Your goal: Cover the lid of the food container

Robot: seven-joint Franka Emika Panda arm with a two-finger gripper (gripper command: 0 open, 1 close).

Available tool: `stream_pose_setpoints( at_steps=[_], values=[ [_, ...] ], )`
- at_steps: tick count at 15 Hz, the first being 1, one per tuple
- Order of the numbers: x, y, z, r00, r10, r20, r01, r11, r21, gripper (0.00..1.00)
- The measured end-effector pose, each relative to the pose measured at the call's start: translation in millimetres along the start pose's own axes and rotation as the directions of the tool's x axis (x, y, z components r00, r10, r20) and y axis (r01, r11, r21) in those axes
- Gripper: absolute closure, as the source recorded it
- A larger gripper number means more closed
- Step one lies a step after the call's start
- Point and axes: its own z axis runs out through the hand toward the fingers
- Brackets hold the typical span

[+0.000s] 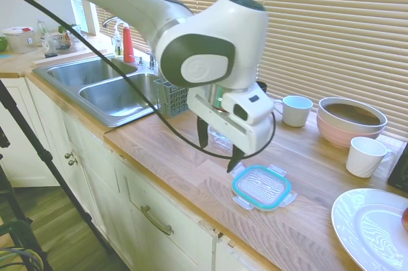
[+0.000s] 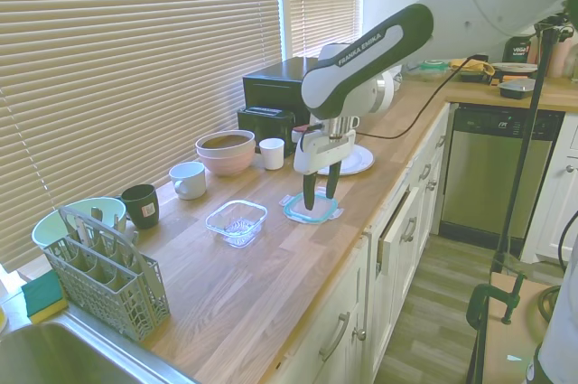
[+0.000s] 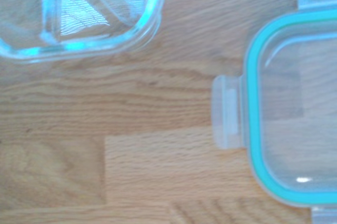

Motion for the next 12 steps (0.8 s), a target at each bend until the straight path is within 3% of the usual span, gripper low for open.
stream_pose_setpoints(
  at_steps=[5,12],
  values=[
    [67.4,4.3,0.9,0.999,0.024,0.040,-0.024,1.000,0.018,0.00],
    [135.0,41.3,13.7,0.996,0.047,0.071,-0.050,0.998,0.048,0.00]
  ],
)
